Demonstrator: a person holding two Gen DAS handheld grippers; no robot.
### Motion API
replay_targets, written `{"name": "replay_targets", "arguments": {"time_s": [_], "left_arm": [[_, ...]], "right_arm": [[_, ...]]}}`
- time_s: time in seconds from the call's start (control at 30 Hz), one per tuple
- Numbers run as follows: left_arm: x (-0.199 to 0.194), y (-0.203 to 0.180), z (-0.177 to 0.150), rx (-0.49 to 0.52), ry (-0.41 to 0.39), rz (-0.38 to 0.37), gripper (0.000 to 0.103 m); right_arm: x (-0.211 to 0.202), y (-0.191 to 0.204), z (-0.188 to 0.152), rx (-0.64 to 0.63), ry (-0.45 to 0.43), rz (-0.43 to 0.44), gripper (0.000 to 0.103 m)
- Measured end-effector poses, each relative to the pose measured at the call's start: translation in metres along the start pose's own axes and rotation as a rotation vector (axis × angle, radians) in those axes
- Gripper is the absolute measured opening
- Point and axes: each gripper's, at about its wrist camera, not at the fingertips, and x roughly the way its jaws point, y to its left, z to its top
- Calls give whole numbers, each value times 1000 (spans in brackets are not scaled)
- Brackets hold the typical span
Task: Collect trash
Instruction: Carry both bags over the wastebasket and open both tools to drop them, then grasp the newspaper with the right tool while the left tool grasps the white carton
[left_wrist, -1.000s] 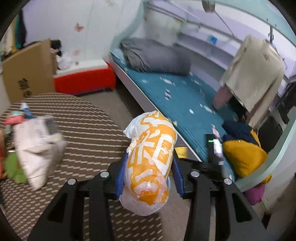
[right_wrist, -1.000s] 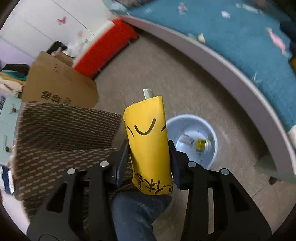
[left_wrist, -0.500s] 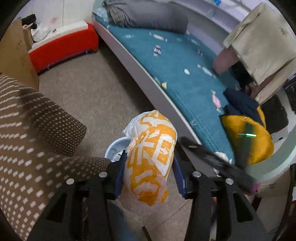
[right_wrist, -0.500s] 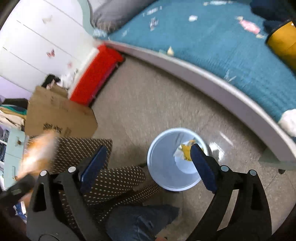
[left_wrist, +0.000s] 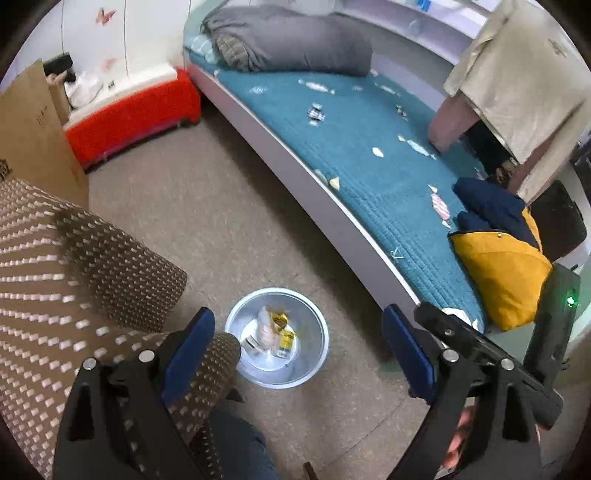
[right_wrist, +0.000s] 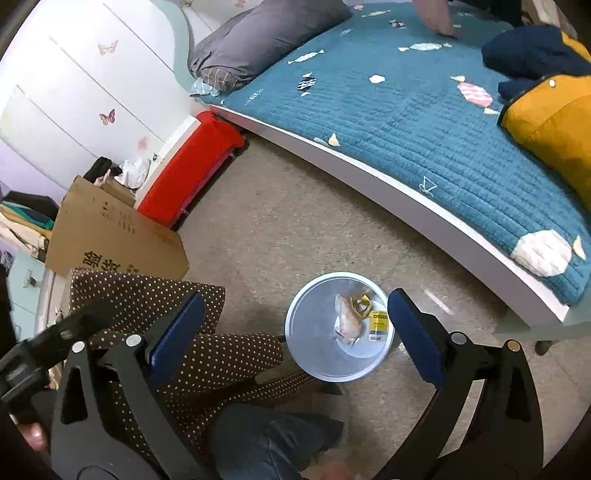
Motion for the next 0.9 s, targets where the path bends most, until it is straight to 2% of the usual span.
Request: {"name": "replay_targets", "arguments": {"time_s": [0.2,0.3,0.37,0.63,0.9], "left_arm": [[-57,-4,-13,37,-151,20,91],[-96,1,-25,38,-271,47,91],[-115,5,-31,29,-317,60,91],[-194,41,-55,6,-412,190,91],[-258,115,-95,-129,-473,308,91]], "right_arm": [[-38,44,-1,-72,-63,28,97],[-61,69,0,-121,-102,44,97],[-77,90,-1,-164,-122,58,97],[-118,175,-23,-341,-143,122,97],[-125,255,-63,-522,-122,182,97]]}}
